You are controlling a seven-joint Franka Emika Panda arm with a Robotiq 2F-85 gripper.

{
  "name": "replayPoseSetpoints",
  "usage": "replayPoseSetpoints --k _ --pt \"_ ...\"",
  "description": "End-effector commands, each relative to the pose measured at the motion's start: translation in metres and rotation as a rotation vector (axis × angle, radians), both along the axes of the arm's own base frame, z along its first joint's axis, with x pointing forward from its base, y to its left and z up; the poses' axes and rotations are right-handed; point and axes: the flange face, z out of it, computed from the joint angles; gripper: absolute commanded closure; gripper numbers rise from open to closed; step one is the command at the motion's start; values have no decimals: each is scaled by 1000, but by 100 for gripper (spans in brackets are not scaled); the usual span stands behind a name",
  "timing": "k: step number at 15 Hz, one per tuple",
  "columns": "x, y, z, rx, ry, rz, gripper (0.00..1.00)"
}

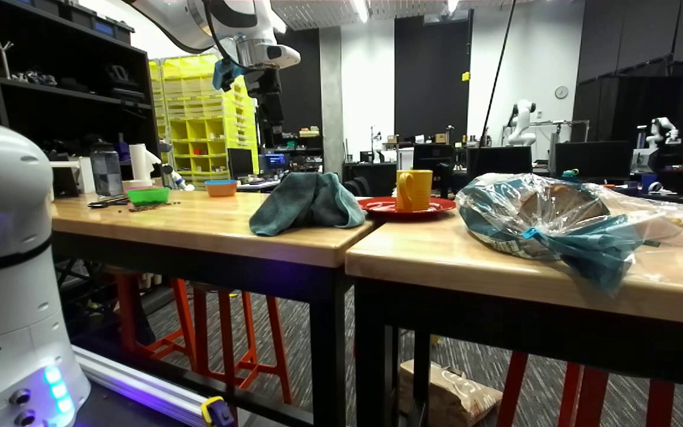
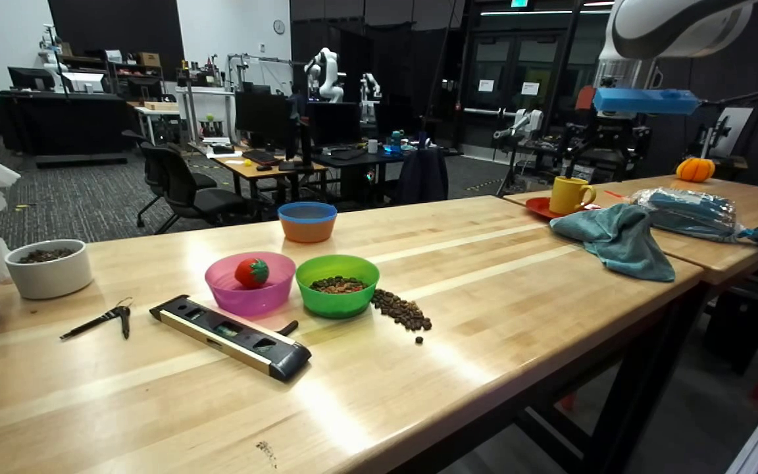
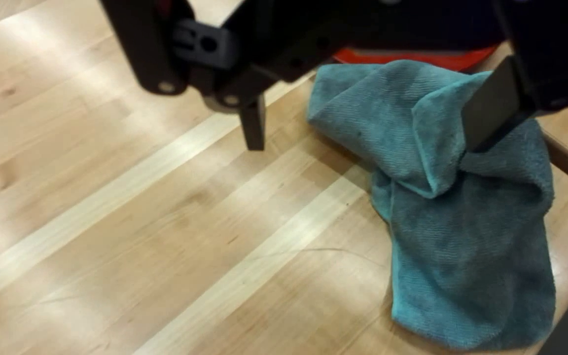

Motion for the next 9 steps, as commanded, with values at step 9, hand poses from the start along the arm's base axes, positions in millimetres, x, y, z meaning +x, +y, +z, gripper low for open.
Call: replayPoseSetpoints --k 9 --pt "8 110 2 -48 46 532 0"
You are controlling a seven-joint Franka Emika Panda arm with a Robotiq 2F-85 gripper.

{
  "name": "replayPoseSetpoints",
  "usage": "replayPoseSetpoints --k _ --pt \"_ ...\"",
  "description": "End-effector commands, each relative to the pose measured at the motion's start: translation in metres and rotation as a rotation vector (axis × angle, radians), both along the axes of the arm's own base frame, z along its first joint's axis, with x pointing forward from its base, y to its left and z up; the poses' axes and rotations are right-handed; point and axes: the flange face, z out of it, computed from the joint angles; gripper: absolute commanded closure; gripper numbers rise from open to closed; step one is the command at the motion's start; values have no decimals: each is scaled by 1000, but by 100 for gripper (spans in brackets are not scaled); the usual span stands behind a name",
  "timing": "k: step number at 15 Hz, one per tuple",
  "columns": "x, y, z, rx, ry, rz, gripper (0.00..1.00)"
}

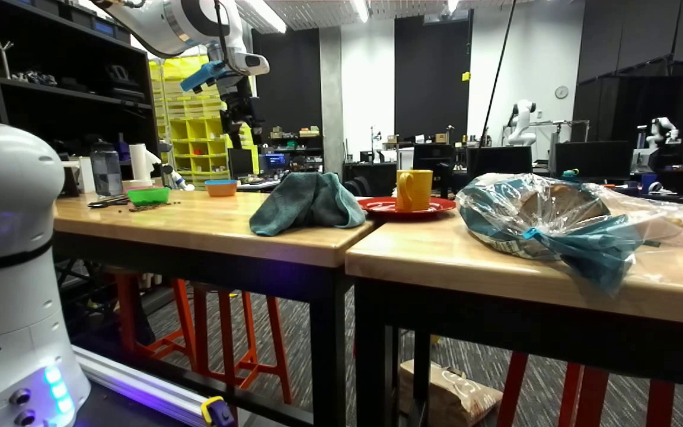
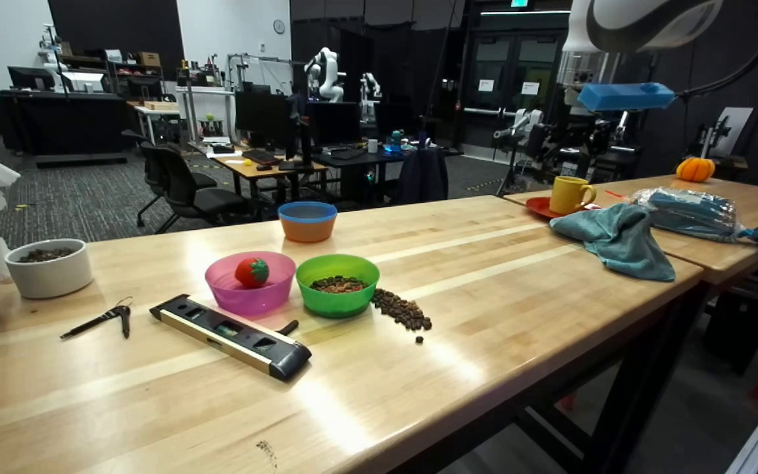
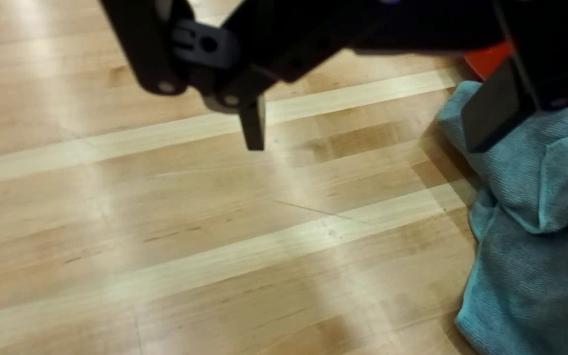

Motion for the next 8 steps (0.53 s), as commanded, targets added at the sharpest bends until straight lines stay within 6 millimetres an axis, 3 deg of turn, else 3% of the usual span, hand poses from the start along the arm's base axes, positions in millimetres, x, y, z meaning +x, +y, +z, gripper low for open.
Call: replayPoseSetpoints --k 1,8 --pt "-4 29 0 -4 18 136 0" --pt "-14 100 -17 -21 54 282 0"
